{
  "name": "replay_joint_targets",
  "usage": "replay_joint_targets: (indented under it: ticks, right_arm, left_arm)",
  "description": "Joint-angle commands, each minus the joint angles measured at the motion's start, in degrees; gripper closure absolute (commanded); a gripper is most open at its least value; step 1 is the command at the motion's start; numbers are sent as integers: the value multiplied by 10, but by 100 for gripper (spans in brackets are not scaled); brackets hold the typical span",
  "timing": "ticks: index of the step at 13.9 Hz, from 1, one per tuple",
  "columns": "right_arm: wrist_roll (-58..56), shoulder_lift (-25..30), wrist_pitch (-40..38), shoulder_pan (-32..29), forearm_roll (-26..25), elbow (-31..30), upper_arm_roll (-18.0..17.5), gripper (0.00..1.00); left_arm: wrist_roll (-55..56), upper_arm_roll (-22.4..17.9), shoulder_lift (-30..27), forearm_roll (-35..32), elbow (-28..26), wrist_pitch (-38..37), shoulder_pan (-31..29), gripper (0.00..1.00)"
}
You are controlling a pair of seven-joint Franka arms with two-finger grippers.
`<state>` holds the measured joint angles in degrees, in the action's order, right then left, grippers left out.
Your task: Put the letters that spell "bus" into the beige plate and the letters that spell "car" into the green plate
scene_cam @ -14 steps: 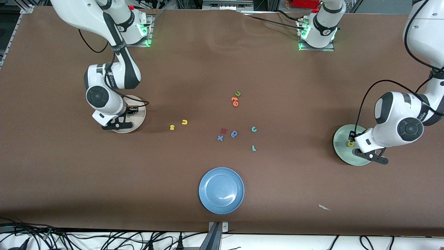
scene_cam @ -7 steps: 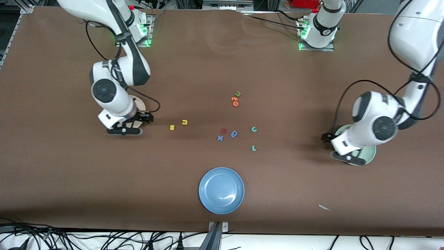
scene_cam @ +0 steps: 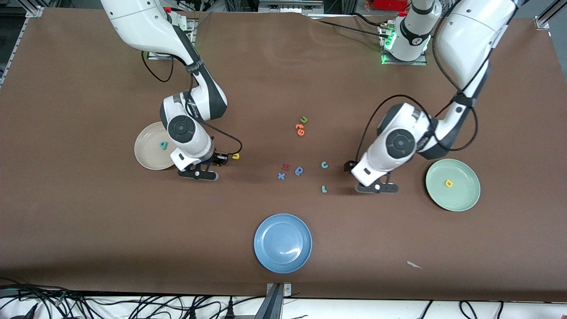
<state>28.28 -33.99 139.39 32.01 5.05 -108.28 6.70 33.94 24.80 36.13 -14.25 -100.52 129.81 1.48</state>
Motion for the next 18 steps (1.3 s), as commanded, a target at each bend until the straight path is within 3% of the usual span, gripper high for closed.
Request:
replay_joint_targets:
  ticks: [1,5,10,11,13,15,18]
  right_arm:
    - [4,-5,4,5,10,12,2,55]
    - [2,-4,4,4,10,17,2,54]
    - [10,-19,19,16,10,11,1,56]
    - [10,-21,22,20,10,10,2,67]
    - [5,-21,23,23,9,7,2,73]
    - [11,-18,18,23,10,10,2,98]
    - [-7,13,-21,19,9,10,24,98]
  left_arm:
    - [74,-6,17,12,0,44,36,0]
    - [143,-8,35,7,5,64,76,4]
    - [174,-14,56,8,7,77,101,20]
    - [181,-23,58,8,7,78,108,24]
    - [183,-42,61,8,10,79,126,32]
    - [184,-46,64,9,23,79,131,35]
    - [191,-46,67,9,24,79,131,48]
